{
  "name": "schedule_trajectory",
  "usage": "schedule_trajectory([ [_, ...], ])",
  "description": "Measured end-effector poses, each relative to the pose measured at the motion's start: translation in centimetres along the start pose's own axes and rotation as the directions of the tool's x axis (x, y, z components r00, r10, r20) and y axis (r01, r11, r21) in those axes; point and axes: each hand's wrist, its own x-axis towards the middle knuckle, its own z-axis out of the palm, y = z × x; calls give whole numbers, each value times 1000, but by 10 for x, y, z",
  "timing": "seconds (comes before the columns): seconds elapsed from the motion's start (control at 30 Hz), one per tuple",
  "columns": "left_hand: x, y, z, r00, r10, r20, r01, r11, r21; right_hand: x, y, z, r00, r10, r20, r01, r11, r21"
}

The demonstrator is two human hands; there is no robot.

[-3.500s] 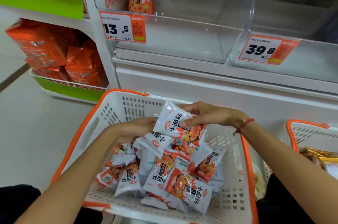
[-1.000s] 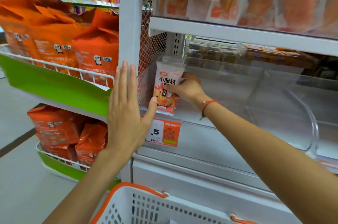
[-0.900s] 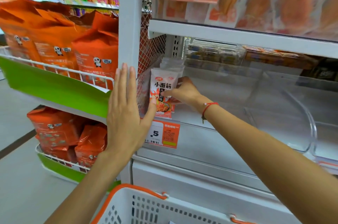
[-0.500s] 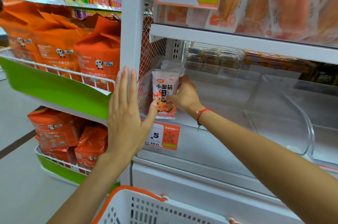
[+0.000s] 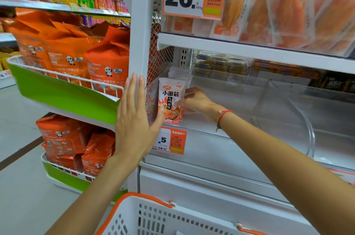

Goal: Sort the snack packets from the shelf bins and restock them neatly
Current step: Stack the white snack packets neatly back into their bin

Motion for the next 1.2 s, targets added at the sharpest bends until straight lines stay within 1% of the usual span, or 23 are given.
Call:
schedule_trajectory([
  [0.07,-1,-1,-3,999,-7,35,7,1000,-14,-24,-3,-12,998,-49,41,52,994,-93],
  [0.13,-1,2,-10,999,-19,49,20,1000,-21,-48,1,-25,989,-147,-16,141,967,-214],
  [0.17,-3,6,-16,999,-26,27,27,1000,-16,-61,5,-32,974,-216,-64,193,947,-257],
  [0.2,-5,12,-23,999,-31,-14,31,999,-16,-77,10,-36,944,-312,-109,271,920,-284],
  [0.27,-16,29,-39,993,-36,-112,30,998,-54,-115,25,-41,822,-547,-159,451,795,-405],
  [0.3,-25,38,-46,990,-28,-137,17,996,-85,-137,32,-42,755,-638,-154,500,711,-494],
  [0.33,-36,47,-51,992,-12,-123,-1,994,-108,-157,41,-41,719,-685,-117,517,640,-568],
  [0.37,-47,55,-57,998,6,-56,-12,994,-112,-175,50,-39,739,-672,-40,514,601,-612],
  [0.4,-60,62,-61,997,13,75,-6,995,-95,-190,62,-35,802,-593,74,497,593,-633],
  [0.43,-72,66,-62,967,11,255,3,999,-53,-201,74,-31,871,-440,217,465,599,-652],
  [0.47,-84,68,-61,894,-9,449,6,1000,8,-210,89,-25,896,-259,361,444,579,-684],
  [0.5,-98,65,-55,787,-33,616,-16,997,74,-217,106,-19,880,-101,464,439,545,-714],
  [0.57,-128,57,-38,563,-73,823,-89,985,148,-229,143,-4,842,67,536,427,524,-736],
  [0.63,-168,46,-17,375,-116,920,-123,977,173,-239,184,16,831,155,535,381,541,-749],
  [0.7,-217,38,1,210,-151,966,-129,975,181,-248,224,38,833,225,505,306,573,-760],
  [0.77,-265,34,10,96,-120,988,-100,987,130,-257,258,58,862,225,454,231,624,-747],
  [0.83,-305,29,12,24,-87,996,-18,996,87,-266,282,77,899,190,396,184,655,-733],
  [0.9,-333,20,12,26,-75,997,88,993,73,-274,302,94,919,119,375,207,664,-719],
  [0.97,-349,14,12,86,-86,993,150,986,73,-278,321,106,944,66,324,219,612,-760],
  [1.07,-348,18,18,152,-113,982,196,977,82,-274,329,111,958,23,287,199,666,-719],
  [1.1,-343,22,23,201,-127,971,193,977,88,-270,322,106,964,41,264,162,699,-697],
  [1.13,-336,28,26,274,-137,952,200,976,83,-265,314,97,969,52,241,132,717,-685],
  [1.2,-317,36,30,410,-123,904,278,961,5,-254,294,74,951,121,284,66,819,-570],
])
